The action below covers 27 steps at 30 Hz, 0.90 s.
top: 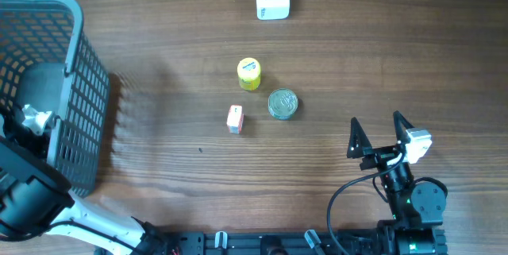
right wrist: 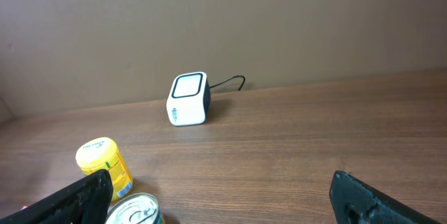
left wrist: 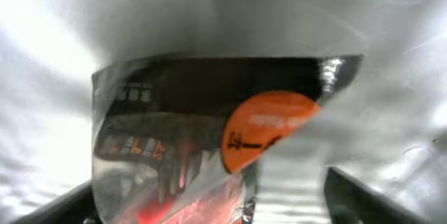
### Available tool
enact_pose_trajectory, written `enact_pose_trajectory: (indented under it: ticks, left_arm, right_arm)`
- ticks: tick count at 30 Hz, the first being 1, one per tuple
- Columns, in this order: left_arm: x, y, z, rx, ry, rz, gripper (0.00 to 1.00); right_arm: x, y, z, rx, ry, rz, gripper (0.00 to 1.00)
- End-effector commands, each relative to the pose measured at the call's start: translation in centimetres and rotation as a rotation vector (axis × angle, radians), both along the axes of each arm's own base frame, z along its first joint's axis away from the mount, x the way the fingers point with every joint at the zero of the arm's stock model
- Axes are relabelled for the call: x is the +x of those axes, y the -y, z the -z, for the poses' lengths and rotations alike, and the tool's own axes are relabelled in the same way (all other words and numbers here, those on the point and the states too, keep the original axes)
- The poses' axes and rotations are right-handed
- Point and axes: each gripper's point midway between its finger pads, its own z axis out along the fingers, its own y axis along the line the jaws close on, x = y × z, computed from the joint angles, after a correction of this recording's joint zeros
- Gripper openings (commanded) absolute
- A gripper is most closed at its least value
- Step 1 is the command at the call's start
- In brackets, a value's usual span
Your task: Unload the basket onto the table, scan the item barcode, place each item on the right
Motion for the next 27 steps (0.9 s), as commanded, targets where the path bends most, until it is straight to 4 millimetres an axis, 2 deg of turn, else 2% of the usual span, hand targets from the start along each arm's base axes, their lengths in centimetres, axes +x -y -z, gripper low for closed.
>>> enact_pose_trajectory:
  ticks: [1,2,3,7,8,9,11,15,18,21,27]
  left_arm:
    - [-0.2,0.1,0.5,-0.02,0.0,0.008,0.36]
    - [0.0,0.1,0.5,-0.018,0.01,0.007,0.48]
    - [0.3,0.0,0.6,-0.018,0.024,0.005,0.49]
    - [1.3,0.3,0.7,-0.039,0.08,0.0,0.37]
    - [1.5,0.2,0.7,-0.034,0.086,0.0,0.33]
    - [1.6,0.0,0.7,-0.03,0.091,-0.001,0.22]
    - [1.9,0.3,0.8,-0.044,0.108,-0.006,0.17]
    - [3.0,0.7,0.8,-0.069,0.168,-0.025,0.14]
    - [3.5,0.0,0.9,-0.038,0.189,-0.072,0.05]
    - [4.0,-0.2,0.9,-0.032,0.212,-0.082,0.04]
    - [6.8,0.3,0.6,-0.084,0.352,-0.133,0.04]
  right_arm:
    - [0.0,0.1,-0.1,0.007,0.005,0.005,1.0]
    - [0.0,0.1,-0.1,0.007,0.005,0.005,1.0]
    - [0.0,0.1,-0.1,0.007,0.005,0.005,1.0]
    - [0.0,0.1,-0.1,0.007,0.005,0.006,1.0]
    - [0.0,0.1,-0.1,0.007,0.006,0.006,1.0]
    - [0.0,0.1,-0.1,0.007,0.005,0.006,1.0]
    - [0.0,0.1,-0.1,0.007,0.005,0.006,1.0]
    - [0.0,0.1,-0.1,0.007,0.005,0.006,1.0]
    - [0.0,0.1,-0.1,0.007,0.006,0.006,1.0]
    - [0.0,0.1,-0.1,0.007,0.005,0.005,1.0]
    - [0.0,0.1,-0.1,0.007,0.005,0.006,1.0]
